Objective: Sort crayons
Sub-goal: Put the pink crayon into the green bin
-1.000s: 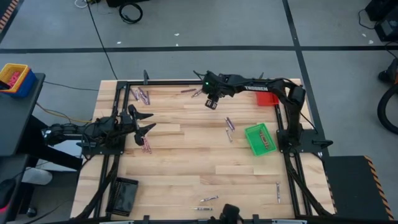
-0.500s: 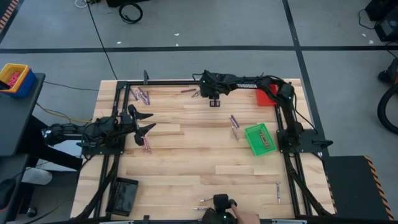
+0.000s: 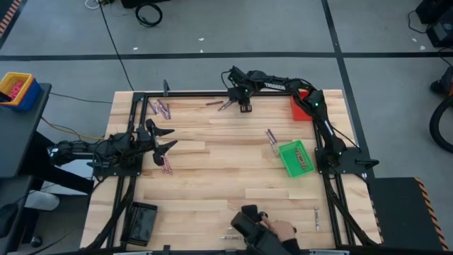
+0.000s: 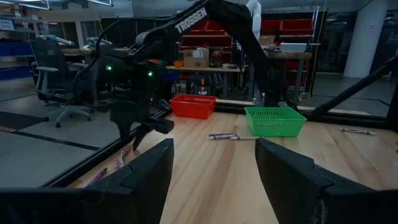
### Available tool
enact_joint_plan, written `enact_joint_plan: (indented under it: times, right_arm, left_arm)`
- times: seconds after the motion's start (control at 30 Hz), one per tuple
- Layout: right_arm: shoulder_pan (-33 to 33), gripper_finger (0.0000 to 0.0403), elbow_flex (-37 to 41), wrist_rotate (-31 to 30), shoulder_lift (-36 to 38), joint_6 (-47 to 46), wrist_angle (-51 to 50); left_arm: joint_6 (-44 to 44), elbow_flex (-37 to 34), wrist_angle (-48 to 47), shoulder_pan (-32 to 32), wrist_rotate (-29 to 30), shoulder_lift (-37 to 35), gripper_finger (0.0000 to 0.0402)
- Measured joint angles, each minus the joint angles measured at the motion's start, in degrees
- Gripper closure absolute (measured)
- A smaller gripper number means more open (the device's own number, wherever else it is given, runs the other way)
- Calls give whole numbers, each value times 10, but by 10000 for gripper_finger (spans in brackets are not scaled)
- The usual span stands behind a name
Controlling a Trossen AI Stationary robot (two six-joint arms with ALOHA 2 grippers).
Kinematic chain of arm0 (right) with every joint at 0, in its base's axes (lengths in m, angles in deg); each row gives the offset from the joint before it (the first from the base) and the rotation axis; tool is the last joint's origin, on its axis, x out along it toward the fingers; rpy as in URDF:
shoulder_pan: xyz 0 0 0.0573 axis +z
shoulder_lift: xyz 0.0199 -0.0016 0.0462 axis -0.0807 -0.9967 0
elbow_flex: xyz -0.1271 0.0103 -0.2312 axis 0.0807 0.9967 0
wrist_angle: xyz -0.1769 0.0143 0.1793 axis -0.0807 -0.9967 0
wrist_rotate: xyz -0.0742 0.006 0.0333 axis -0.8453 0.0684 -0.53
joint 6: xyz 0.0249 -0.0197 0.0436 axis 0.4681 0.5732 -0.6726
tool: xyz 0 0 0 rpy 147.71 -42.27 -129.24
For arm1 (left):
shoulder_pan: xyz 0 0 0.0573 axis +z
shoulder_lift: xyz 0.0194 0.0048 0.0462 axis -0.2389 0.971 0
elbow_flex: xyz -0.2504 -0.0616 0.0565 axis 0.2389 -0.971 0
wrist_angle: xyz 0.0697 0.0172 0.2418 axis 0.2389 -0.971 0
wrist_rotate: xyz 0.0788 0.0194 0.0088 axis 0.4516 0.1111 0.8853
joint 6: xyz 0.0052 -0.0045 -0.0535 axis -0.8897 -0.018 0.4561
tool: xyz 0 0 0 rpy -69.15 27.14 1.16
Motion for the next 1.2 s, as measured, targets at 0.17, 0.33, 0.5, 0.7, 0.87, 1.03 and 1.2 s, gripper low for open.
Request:
enact_joint_plan:
  times: [0.17, 0.33, 0.5, 0.7, 0.87, 1.03, 1.2]
  right_arm:
    - [-6, 268, -4, 8, -9, 3, -10]
    - [-6, 299, -4, 12, -6, 3, -38]
    - [-3, 343, -3, -8, -3, 3, -88]
    - [7, 373, -2, -44, -3, -4, -113]
    - [15, 374, 0, -43, -3, -39, -106]
    - [26, 374, 1, -50, 6, -98, -109]
    - [30, 375, 5, -2, 42, -167, -192]
  left_arm:
    - [0, 0, 0, 0, 0, 0, 162]
    - [0, 0, 0, 0, 0, 0, 162]
    - [0, 0, 0, 0, 0, 0, 162]
    - [0, 0, 0, 0, 0, 0, 162]
    - [0, 0, 0, 0, 0, 0, 162]
    - [0, 0, 0, 0, 0, 0, 162]
    - [0, 0, 0, 0, 0, 0, 162]
